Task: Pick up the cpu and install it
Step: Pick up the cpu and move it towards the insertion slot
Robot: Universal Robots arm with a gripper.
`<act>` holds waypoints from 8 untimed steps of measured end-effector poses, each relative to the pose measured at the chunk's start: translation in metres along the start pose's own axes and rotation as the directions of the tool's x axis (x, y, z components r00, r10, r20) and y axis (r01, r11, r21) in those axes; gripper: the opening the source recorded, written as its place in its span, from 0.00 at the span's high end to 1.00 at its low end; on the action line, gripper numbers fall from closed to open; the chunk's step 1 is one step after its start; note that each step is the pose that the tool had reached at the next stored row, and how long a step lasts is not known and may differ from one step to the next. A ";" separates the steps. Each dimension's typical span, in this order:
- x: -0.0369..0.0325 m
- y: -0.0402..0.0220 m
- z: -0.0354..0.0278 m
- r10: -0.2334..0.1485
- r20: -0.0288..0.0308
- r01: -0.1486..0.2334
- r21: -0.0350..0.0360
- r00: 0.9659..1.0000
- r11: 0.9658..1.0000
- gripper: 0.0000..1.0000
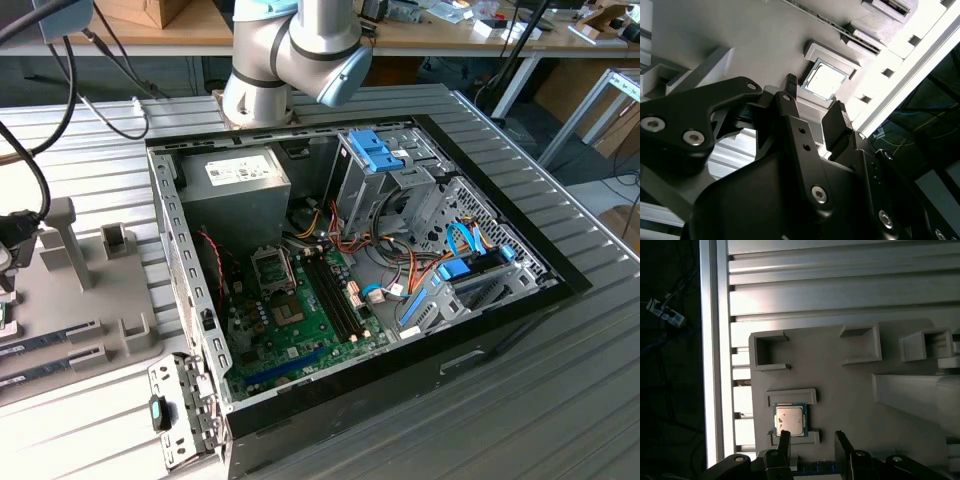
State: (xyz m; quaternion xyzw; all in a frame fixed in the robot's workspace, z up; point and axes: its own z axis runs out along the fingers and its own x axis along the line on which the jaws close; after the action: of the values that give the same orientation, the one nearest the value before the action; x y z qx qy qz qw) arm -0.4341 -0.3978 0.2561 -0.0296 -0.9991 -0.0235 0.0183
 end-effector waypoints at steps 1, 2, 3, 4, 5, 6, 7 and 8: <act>0.0004 0.0000 0.0002 -0.012 -0.001 0.012 0.000 1.000 1.000 0.52; 0.0004 0.0000 0.0002 -0.024 -0.001 0.024 0.001 1.000 1.000 0.52; 0.0005 0.0000 0.0002 -0.038 -0.002 0.038 0.002 0.999 0.999 0.52; 0.0005 -0.0001 0.0003 -0.042 -0.002 0.042 0.002 0.999 0.999 0.52; 0.0005 -0.0001 0.0003 -0.042 -0.002 0.042 0.002 0.999 0.999 0.52; 0.0005 0.0000 0.0004 -0.042 -0.002 0.042 0.002 0.999 0.999 0.52; 0.0005 0.0000 0.0004 -0.042 -0.002 0.042 0.002 0.999 0.999 0.52; 0.0005 0.0000 0.0005 -0.042 -0.002 0.042 0.002 0.999 0.999 0.52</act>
State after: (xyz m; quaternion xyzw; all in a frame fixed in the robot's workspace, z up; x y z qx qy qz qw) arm -0.4346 -0.3978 0.2557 -0.0085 -0.9995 -0.0230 0.0188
